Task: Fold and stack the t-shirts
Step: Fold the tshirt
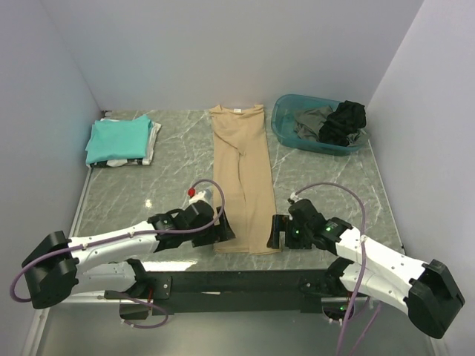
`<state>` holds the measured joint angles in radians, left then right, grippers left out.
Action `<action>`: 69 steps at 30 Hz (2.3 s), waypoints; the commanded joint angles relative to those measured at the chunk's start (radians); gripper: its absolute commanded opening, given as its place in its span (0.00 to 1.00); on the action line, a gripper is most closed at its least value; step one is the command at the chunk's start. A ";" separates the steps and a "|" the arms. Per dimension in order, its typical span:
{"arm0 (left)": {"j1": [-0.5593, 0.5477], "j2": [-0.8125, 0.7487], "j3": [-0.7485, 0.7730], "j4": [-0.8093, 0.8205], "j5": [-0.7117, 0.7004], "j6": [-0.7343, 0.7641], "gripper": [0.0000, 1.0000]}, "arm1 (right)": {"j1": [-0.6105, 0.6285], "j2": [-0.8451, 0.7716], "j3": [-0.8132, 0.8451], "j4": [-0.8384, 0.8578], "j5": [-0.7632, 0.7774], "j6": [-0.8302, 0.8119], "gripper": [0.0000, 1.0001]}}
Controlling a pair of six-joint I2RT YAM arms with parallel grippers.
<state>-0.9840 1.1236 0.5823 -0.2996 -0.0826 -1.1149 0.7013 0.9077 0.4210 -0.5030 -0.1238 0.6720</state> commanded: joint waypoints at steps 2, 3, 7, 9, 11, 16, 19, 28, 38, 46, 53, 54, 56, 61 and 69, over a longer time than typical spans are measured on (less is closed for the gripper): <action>-0.018 0.004 -0.041 -0.032 0.027 -0.091 0.83 | -0.006 0.016 -0.027 0.063 -0.076 0.032 0.94; -0.018 0.010 -0.041 -0.045 0.021 -0.092 0.80 | -0.006 0.017 -0.037 0.067 -0.088 0.035 0.92; -0.019 0.036 -0.041 -0.079 -0.016 -0.100 0.70 | -0.008 0.043 -0.045 0.057 -0.066 0.049 0.88; -0.019 0.054 -0.052 -0.038 0.023 -0.091 0.64 | -0.006 0.049 -0.048 0.063 -0.069 0.051 0.78; -0.019 0.076 -0.064 -0.018 0.043 -0.092 0.55 | -0.006 0.056 -0.047 0.061 -0.080 0.054 0.74; -0.019 0.104 -0.084 -0.033 0.060 -0.097 0.41 | -0.006 0.051 -0.068 0.075 -0.094 0.072 0.56; -0.021 0.107 -0.104 -0.016 0.055 -0.095 0.37 | -0.006 0.066 -0.088 0.109 -0.094 0.087 0.47; -0.019 0.166 -0.087 -0.009 0.017 -0.097 0.23 | -0.006 0.074 -0.094 0.143 -0.065 0.098 0.27; -0.021 0.127 -0.090 -0.018 -0.011 -0.100 0.01 | -0.006 0.036 -0.105 0.124 -0.074 0.092 0.00; -0.051 -0.042 -0.162 -0.029 0.012 -0.166 0.01 | 0.010 -0.090 -0.148 0.086 -0.145 0.147 0.00; -0.156 -0.148 -0.203 -0.045 -0.025 -0.250 0.01 | 0.131 -0.173 -0.194 0.112 -0.151 0.268 0.00; -0.165 -0.156 -0.200 -0.049 -0.029 -0.252 0.01 | 0.148 -0.182 -0.188 0.110 -0.139 0.285 0.00; -0.182 -0.165 -0.185 -0.059 -0.042 -0.252 0.01 | 0.178 -0.193 -0.163 0.098 -0.097 0.302 0.00; -0.177 -0.174 -0.125 -0.062 -0.140 -0.220 0.01 | 0.170 -0.170 -0.068 0.099 0.022 0.256 0.00; 0.017 -0.125 -0.036 0.043 -0.129 -0.071 0.01 | 0.011 -0.006 0.146 0.083 0.090 0.053 0.00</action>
<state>-1.0264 0.9791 0.4934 -0.3351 -0.1913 -1.2686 0.7631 0.8719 0.5007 -0.4278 -0.0872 0.8352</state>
